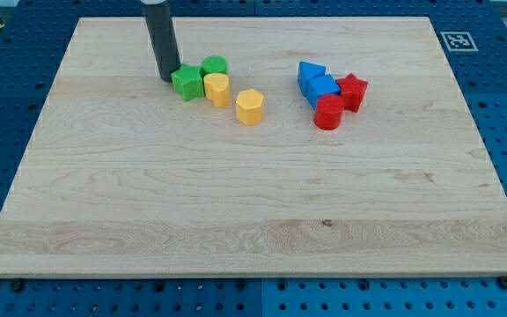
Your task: Push the yellow hexagon closer to the yellow heart
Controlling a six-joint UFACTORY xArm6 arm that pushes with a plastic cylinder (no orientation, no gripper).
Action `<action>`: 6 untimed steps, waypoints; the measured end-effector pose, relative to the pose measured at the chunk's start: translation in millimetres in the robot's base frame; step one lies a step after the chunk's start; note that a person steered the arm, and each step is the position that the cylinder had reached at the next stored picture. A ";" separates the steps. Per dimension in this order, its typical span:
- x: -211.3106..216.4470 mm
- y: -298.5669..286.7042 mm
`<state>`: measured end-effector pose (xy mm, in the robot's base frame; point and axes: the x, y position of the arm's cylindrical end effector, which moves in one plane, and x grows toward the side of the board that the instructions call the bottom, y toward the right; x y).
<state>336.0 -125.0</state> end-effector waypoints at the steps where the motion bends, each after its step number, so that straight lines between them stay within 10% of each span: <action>1: 2.3 -4.5; 6: 107.3 121.6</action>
<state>443.4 -3.3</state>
